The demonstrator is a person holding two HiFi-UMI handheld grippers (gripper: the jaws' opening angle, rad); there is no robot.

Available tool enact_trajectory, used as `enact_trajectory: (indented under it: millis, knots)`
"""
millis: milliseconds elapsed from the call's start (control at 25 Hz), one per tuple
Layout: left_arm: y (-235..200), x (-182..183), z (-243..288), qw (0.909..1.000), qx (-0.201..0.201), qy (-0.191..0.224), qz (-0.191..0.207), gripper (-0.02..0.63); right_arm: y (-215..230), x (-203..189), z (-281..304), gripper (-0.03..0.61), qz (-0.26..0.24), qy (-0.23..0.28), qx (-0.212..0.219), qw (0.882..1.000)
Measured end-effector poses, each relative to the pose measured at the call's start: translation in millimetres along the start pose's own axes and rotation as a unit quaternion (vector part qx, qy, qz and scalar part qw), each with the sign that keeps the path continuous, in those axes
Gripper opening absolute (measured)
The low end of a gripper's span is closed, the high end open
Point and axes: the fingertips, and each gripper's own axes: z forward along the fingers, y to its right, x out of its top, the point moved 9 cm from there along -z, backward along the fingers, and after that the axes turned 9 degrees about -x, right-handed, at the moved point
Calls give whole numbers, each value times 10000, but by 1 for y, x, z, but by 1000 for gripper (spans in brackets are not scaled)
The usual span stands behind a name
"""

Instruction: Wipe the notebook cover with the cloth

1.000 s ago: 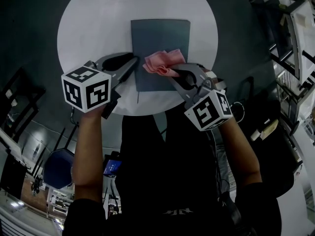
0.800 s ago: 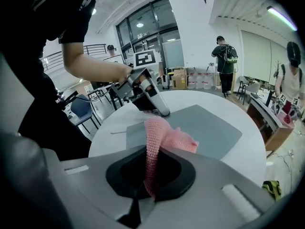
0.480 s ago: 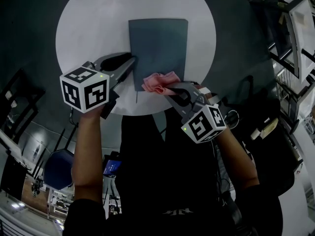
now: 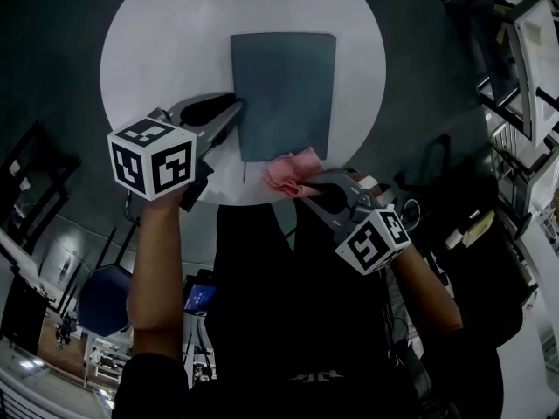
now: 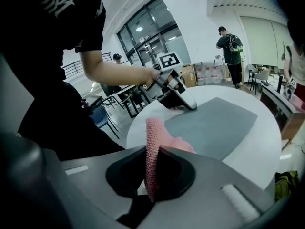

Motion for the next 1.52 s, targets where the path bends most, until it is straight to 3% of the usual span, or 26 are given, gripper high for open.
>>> enact_trajectory:
  millis: [240, 400, 600, 760, 920, 1160, 1520]
  knots:
    - [0, 0, -1, 10000, 10, 3, -2, 57, 35, 50, -39, 12, -6, 890, -544, 9945]
    - [0, 0, 0, 10000, 8, 4, -2, 57, 78, 79, -51, 12, -438, 1283, -1268, 9826]
    - [0, 0, 0, 10000, 17, 6, 8, 57, 131, 89, -40, 12, -993, 1454, -1834, 9671]
    - [-1, 0, 0, 10000, 32, 13, 17, 57, 173, 79, -21, 12, -903, 1260, -2312, 9605]
    - [-1, -1, 0, 10000, 47, 29, 30, 57, 198, 69, -1, 12, -651, 902, -2323, 9663]
    - [0, -1, 0, 10000, 47, 22, 31, 57, 196, 50, 26, 12, -927, 533, -2193, 9698]
    - [0, -1, 1, 10000, 20, 10, 0, 57, 187, 41, 26, 11, -912, 616, -2193, 9694]
